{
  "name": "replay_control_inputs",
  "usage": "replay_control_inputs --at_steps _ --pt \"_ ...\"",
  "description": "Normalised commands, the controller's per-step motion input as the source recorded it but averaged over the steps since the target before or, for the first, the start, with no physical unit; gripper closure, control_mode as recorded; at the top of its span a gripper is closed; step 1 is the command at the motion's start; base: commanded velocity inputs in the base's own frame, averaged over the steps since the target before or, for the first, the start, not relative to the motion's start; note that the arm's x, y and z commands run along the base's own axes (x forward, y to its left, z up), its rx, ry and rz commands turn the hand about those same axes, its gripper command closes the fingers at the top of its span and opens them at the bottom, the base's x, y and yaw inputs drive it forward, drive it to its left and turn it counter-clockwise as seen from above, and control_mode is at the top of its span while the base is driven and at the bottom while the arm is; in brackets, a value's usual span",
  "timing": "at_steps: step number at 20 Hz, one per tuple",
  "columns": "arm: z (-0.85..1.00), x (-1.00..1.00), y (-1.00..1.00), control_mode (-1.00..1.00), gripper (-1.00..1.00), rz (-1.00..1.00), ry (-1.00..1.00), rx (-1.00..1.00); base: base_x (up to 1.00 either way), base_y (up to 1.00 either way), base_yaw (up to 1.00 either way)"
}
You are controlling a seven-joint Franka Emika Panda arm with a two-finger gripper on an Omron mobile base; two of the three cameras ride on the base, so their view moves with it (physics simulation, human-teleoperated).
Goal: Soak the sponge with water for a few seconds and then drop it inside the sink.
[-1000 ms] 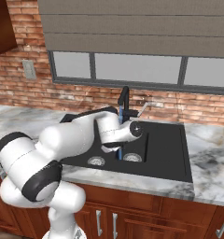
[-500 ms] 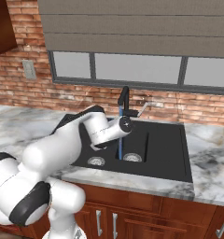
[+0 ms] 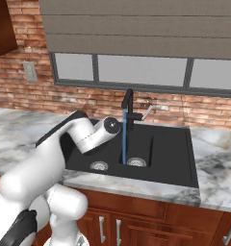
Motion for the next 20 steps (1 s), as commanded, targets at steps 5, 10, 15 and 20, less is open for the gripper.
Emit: replay_control_inputs --at_steps 5,10,15,20 --pt "0.11 0.0 0.09 -1.0 1.0 0.0 0.0 0.0 0.0 0.0 0.0" --pt "0.17 0.43 0.0 -1.0 1.0 0.0 0.06 -0.07 0.0 0.0 0.0" --pt "0.09 0.44 0.14 -1.0 1.0 0.01 0.08 -0.1 0.0 0.0 0.0" --pt "0.12 0.0 0.35 -1.0 1.0 0.0 0.01 -0.13 0.0 0.0 0.0"
